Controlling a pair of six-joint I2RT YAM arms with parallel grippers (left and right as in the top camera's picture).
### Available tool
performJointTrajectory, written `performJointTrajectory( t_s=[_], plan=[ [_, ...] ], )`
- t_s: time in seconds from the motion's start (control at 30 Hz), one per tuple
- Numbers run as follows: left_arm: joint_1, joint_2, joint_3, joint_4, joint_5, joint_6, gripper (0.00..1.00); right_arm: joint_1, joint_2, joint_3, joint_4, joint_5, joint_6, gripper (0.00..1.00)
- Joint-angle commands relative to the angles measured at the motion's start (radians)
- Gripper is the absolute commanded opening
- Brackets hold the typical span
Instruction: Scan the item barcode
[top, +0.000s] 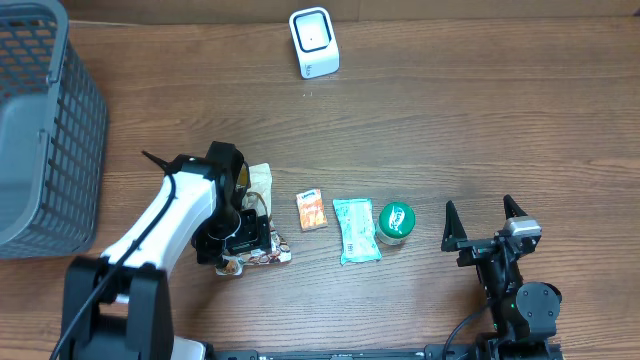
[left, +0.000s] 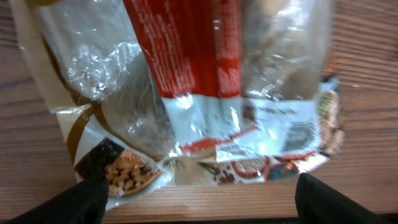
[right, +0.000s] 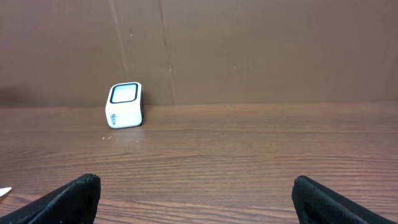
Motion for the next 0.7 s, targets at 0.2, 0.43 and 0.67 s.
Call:
performJointTrajectory(
  t_s=[0.2, 0.43, 0.67],
  plan=[
    [-0.021, -0.258, -0.013, -0.005, -0.078, -0.109, 0.92, -0.002, -0.01, -0.011, 0.003, 0.008, -0.004, 1.0],
    [-0.068, -0.293, -0.132, 0.091, -0.082, -0.209, 0.04, -0.002, -0.01, -0.011, 0.002, 0.008, -0.005, 1.0],
    [-0.081, -0.293, -0.27, 0.206, -0.02, -0.21, 0.04, -0.002, -0.01, -0.011, 0.002, 0.008, -0.004, 1.0]
  ],
)
